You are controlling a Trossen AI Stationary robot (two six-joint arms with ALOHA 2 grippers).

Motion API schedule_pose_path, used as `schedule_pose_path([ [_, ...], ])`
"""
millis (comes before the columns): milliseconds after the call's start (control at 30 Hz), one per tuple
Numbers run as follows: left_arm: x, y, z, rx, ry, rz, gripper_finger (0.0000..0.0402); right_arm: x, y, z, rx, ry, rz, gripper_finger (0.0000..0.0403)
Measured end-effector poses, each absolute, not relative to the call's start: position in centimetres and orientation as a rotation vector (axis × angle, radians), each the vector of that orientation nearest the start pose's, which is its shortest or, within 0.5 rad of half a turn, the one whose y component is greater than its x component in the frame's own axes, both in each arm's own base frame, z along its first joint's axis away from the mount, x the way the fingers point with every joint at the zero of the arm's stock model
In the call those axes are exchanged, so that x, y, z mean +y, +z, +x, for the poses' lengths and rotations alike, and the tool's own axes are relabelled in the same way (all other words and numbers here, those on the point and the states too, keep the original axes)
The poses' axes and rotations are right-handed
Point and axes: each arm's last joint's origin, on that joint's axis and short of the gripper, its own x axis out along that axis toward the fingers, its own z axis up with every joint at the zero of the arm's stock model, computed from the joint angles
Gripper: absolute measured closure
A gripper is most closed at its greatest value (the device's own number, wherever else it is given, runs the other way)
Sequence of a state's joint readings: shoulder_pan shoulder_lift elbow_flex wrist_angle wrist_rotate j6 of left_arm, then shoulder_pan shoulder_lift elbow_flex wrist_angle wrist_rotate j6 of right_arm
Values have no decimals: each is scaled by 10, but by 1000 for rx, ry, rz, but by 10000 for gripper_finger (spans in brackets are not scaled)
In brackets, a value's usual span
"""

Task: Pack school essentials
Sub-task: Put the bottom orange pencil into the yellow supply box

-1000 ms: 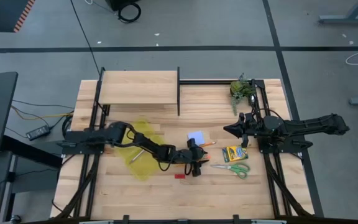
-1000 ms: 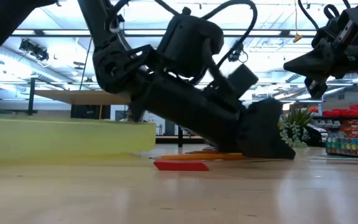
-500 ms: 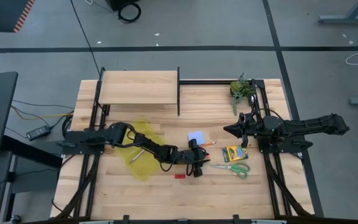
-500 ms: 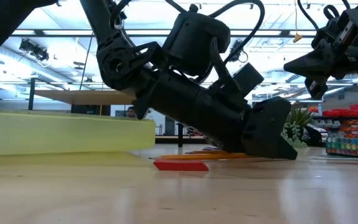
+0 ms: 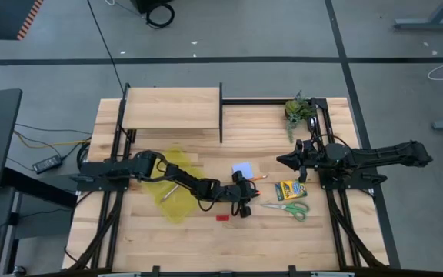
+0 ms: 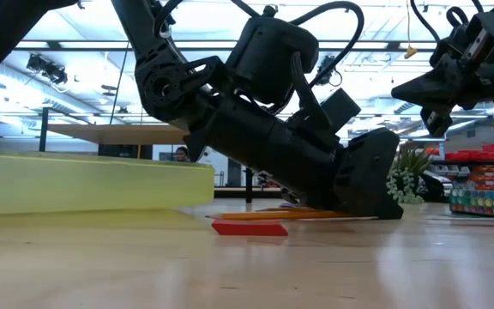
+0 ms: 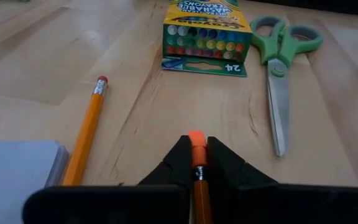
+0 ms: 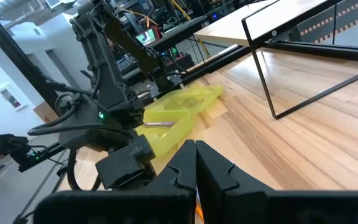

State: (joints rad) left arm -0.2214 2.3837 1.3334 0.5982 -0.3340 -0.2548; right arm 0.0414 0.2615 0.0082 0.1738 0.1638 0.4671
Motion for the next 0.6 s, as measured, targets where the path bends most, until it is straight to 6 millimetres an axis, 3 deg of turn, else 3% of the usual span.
schedule_pose_path([
  [600, -94, 68, 461, 412, 160, -90, 374, 0, 161, 113, 49, -138, 458, 393],
])
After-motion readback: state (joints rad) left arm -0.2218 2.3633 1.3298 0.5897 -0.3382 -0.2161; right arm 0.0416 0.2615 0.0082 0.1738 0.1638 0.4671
